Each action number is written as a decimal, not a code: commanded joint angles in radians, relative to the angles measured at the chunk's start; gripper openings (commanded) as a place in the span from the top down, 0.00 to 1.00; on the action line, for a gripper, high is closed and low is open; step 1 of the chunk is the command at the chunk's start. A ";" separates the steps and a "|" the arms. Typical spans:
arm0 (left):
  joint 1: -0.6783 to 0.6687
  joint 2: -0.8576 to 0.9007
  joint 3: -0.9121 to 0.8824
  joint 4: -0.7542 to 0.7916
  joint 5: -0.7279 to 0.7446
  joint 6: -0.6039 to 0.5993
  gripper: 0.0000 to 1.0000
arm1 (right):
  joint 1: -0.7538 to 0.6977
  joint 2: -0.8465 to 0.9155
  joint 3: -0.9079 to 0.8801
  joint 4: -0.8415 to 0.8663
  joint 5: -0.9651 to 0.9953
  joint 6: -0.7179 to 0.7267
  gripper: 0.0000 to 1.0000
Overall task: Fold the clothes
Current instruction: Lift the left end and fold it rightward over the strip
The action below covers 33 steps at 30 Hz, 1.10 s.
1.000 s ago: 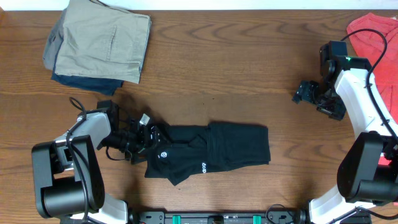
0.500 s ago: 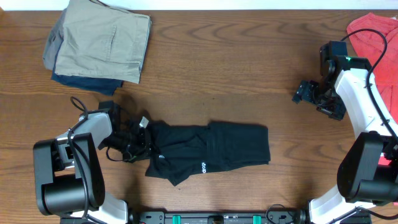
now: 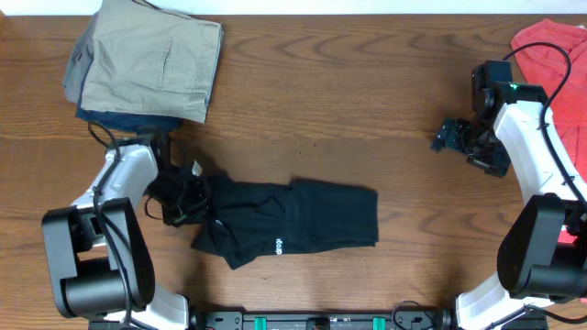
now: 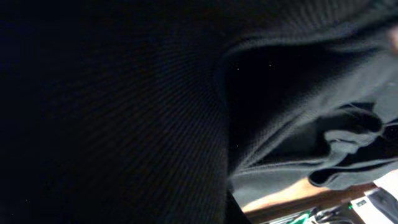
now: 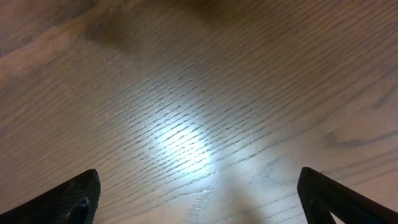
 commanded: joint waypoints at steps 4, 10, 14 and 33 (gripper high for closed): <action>-0.002 -0.144 0.094 -0.096 -0.078 -0.041 0.94 | -0.004 -0.013 0.012 0.000 0.005 0.011 0.01; -0.031 -0.336 0.103 -0.127 -0.065 -0.061 0.94 | -0.004 -0.013 0.012 0.000 0.005 0.011 0.01; -0.083 -0.435 0.103 -0.123 0.000 -0.092 0.94 | -0.004 -0.013 0.012 0.000 0.005 0.011 0.01; -0.471 -0.412 0.101 0.122 0.005 -0.347 0.94 | -0.004 -0.013 0.012 0.000 0.005 0.011 0.01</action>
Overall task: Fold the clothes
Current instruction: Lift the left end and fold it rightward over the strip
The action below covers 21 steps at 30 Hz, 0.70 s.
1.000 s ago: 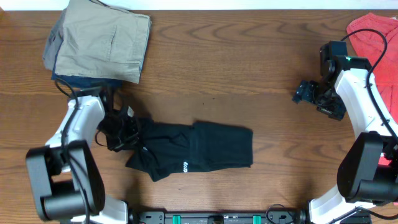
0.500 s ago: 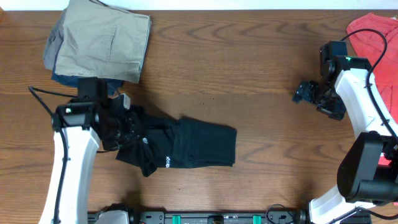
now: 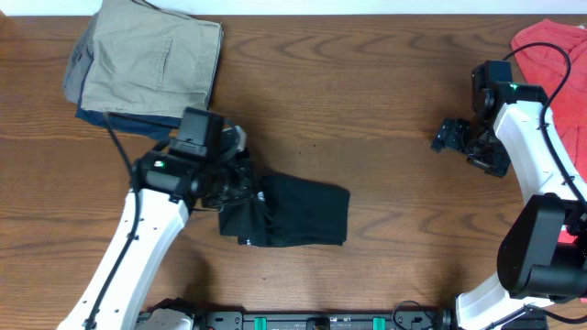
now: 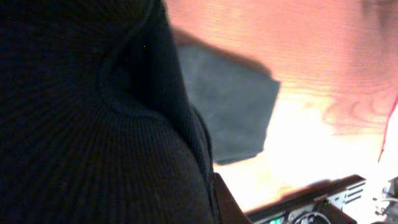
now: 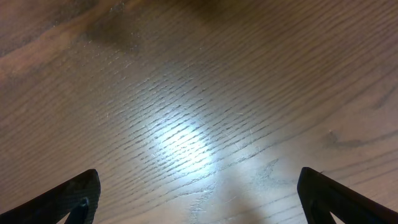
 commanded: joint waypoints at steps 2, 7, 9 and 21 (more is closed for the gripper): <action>-0.061 0.045 0.018 0.030 0.013 -0.064 0.94 | -0.004 -0.013 0.012 0.000 0.006 0.011 0.01; -0.122 0.136 0.013 0.049 0.014 -0.077 0.94 | -0.004 -0.013 0.012 0.000 0.006 0.011 0.01; -0.147 0.176 0.013 0.071 0.014 -0.098 0.94 | -0.004 -0.013 0.012 0.000 0.006 0.011 0.01; -0.277 0.246 0.013 0.212 0.014 -0.154 0.94 | -0.004 -0.013 0.012 0.000 0.006 0.011 0.01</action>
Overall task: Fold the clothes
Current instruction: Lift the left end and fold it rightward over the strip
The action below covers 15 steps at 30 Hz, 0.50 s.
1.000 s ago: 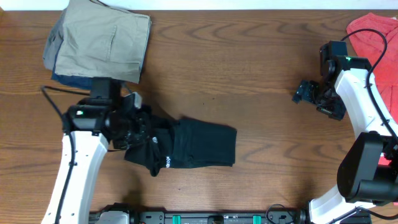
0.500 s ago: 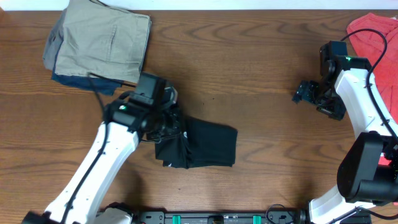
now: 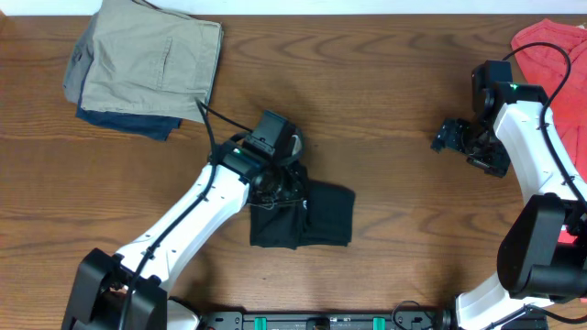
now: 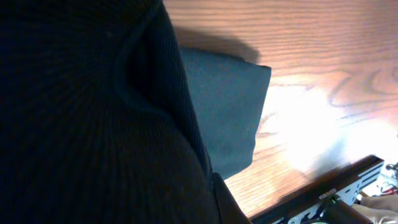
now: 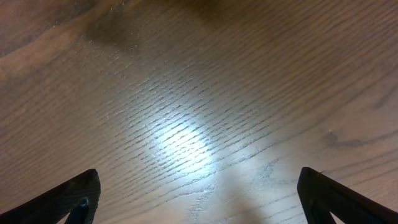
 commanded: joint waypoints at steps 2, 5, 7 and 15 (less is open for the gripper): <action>-0.026 -0.007 0.013 0.000 0.016 -0.031 0.94 | -0.004 -0.013 0.012 -0.001 0.006 0.011 0.01; -0.045 -0.007 0.013 0.000 0.016 -0.031 0.94 | -0.004 -0.013 0.012 -0.001 0.006 0.011 0.01; -0.056 -0.007 0.013 0.003 0.015 -0.031 0.93 | -0.004 -0.013 0.012 -0.001 0.006 0.011 0.01; -0.064 -0.007 0.013 0.014 0.014 -0.031 0.93 | -0.004 -0.013 0.012 -0.001 0.006 0.011 0.01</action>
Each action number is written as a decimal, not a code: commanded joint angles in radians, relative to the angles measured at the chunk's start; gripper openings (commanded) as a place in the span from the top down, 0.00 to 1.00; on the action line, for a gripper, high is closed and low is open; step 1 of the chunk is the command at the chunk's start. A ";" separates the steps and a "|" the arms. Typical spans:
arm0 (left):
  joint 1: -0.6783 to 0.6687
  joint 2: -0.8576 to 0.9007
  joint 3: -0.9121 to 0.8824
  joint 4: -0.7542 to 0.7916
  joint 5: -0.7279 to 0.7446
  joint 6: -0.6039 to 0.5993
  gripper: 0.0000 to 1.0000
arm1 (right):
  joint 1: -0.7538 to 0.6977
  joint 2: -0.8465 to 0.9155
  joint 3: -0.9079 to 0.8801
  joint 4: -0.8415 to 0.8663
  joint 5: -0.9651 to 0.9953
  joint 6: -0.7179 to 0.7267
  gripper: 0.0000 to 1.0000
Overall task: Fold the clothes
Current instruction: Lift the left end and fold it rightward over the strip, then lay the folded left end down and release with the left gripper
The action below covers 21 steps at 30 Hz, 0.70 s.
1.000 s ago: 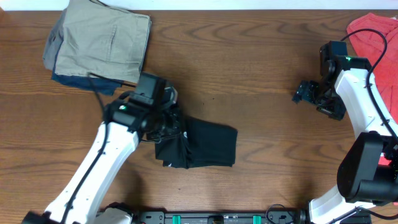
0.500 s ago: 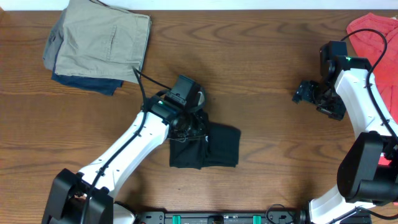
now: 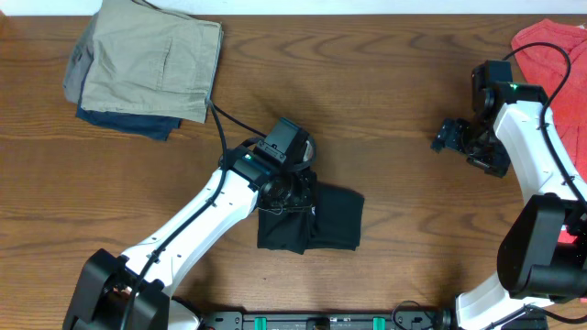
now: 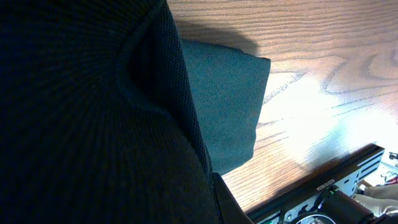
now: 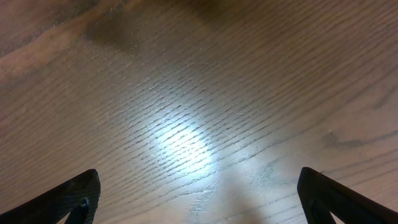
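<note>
A black garment (image 3: 332, 220) lies doubled over itself at the middle front of the table (image 3: 394, 82). My left gripper (image 3: 292, 191) sits over the garment's left part, shut on the upper layer of black cloth. In the left wrist view that held cloth (image 4: 81, 112) fills most of the picture and hides the fingers. The lower layer (image 4: 227, 106) lies flat on the wood beyond it. My right gripper (image 3: 454, 137) hovers open at the right of the table. Its view shows only bare wood between its fingertips (image 5: 68, 199).
A folded stack, khaki trousers (image 3: 151, 55) on a navy piece (image 3: 119, 119), lies at the back left. A red garment (image 3: 550, 46) lies at the back right corner. The table's front edge and a black rail (image 4: 323, 193) run close below the black garment.
My left gripper, still holding the black cloth, has shifted a little to the right. The doubled garment now reaches slightly further right. The right arm has not moved.
The black garment first lay stretched out long, with my left gripper shut on its left end. Then that end was up and over the middle, and the garment looked shorter. After that it was over the right half, and now the garment lies doubled.
</note>
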 commanded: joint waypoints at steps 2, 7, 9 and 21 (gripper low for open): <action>-0.003 -0.007 0.013 0.002 0.014 -0.008 0.94 | -0.004 -0.013 0.012 -0.001 0.006 0.011 0.01; 0.017 -0.043 0.019 -0.024 0.010 -0.005 0.94 | -0.004 -0.013 0.012 -0.001 0.006 0.011 0.01; 0.035 -0.070 0.023 -0.050 -0.002 -0.005 0.94 | -0.004 -0.013 0.012 -0.001 0.006 0.011 0.01; 0.230 -0.242 0.029 -0.283 -0.155 0.048 0.94 | -0.004 -0.013 0.012 -0.001 0.006 0.011 0.01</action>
